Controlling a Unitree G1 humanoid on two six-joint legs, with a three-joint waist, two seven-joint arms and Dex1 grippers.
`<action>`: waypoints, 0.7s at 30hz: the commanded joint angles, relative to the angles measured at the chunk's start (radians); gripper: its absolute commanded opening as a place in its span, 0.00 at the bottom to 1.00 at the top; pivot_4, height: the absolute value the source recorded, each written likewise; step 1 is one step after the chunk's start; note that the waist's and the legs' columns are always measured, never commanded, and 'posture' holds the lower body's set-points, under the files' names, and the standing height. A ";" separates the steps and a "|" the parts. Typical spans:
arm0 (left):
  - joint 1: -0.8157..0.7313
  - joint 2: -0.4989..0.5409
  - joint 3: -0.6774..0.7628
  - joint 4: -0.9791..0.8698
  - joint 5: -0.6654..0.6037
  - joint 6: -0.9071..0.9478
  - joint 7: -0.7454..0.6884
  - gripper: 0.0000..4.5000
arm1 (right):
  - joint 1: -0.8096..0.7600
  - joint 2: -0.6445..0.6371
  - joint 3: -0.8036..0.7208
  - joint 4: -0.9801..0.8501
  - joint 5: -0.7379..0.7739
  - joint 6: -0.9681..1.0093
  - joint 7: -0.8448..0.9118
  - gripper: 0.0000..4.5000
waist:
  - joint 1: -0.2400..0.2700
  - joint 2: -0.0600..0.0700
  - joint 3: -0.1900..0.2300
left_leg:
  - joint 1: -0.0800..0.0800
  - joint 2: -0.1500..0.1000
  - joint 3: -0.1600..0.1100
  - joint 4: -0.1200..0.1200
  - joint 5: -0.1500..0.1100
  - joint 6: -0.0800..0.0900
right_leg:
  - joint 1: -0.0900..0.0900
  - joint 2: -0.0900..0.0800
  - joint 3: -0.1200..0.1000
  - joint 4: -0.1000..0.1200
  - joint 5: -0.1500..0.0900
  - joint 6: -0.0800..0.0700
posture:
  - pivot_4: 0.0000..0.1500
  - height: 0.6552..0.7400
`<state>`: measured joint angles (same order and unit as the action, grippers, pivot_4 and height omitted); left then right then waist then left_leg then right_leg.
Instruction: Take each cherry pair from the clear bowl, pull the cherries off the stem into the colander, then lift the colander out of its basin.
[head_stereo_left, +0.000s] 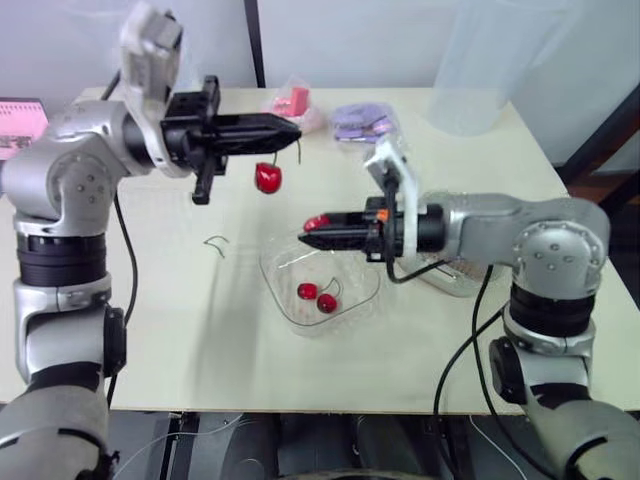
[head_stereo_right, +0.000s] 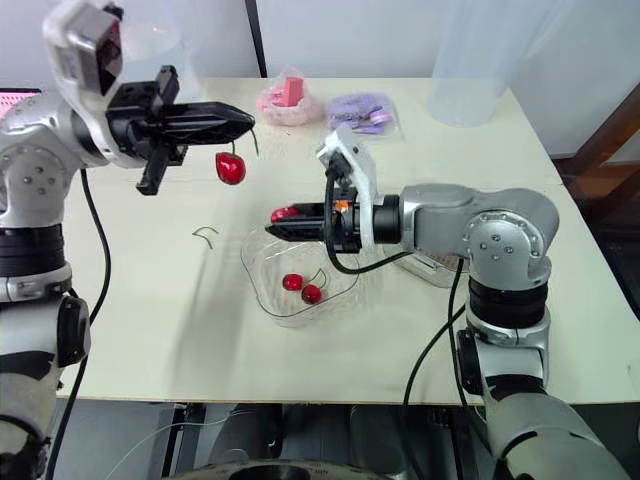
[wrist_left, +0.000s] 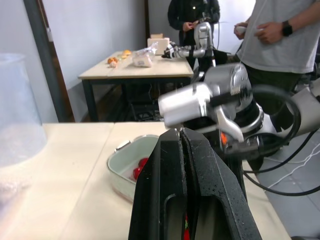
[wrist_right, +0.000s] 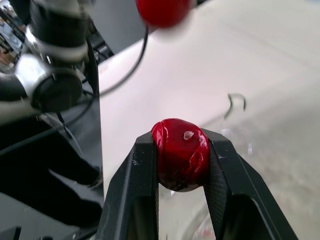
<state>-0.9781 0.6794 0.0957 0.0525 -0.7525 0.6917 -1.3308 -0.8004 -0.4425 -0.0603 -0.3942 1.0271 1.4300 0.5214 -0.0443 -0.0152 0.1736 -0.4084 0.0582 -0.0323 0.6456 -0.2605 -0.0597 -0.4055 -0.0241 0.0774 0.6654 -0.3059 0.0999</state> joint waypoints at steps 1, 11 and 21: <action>-0.019 0.018 0.029 -0.034 -0.019 -0.001 0.007 0.00 | 0.023 -0.047 -0.009 -0.052 0.007 -0.034 0.022 0.16 | 0.000 0.000 0.000 | 0.000 0.000 0.000 0.000 0.000 0.000 | 0.000 0.000 0.000 0.000 0.000 0.000 | 1.00 0.96; 0.035 0.013 0.025 -0.074 -0.023 -0.010 0.025 0.00 | 0.169 -0.424 -0.094 0.143 -0.287 -0.343 0.132 0.16 | 0.009 -0.001 0.000 | 0.000 -0.001 0.000 0.000 0.000 0.000 | 0.001 -0.001 0.000 -0.002 0.000 0.000 | 1.00 0.96; 0.052 -0.005 0.002 -0.069 0.003 -0.040 0.020 0.00 | 0.340 -0.518 -0.035 0.250 -0.487 -0.554 0.222 0.59 | 0.000 -0.001 0.000 | 0.001 -0.001 0.001 0.001 -0.001 0.001 | 0.001 0.001 0.002 -0.001 0.000 0.000 | 1.00 0.96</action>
<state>-0.9163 0.6649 0.0880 -0.0010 -0.7501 0.6690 -1.3070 -0.4550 -0.9534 -0.0772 -0.1282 0.5518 0.9041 0.7259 -0.0445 -0.0157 0.1739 -0.4074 0.0577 -0.0313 0.6467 -0.2610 -0.0586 -0.4045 -0.0236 0.0792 0.6647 -0.3060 0.1003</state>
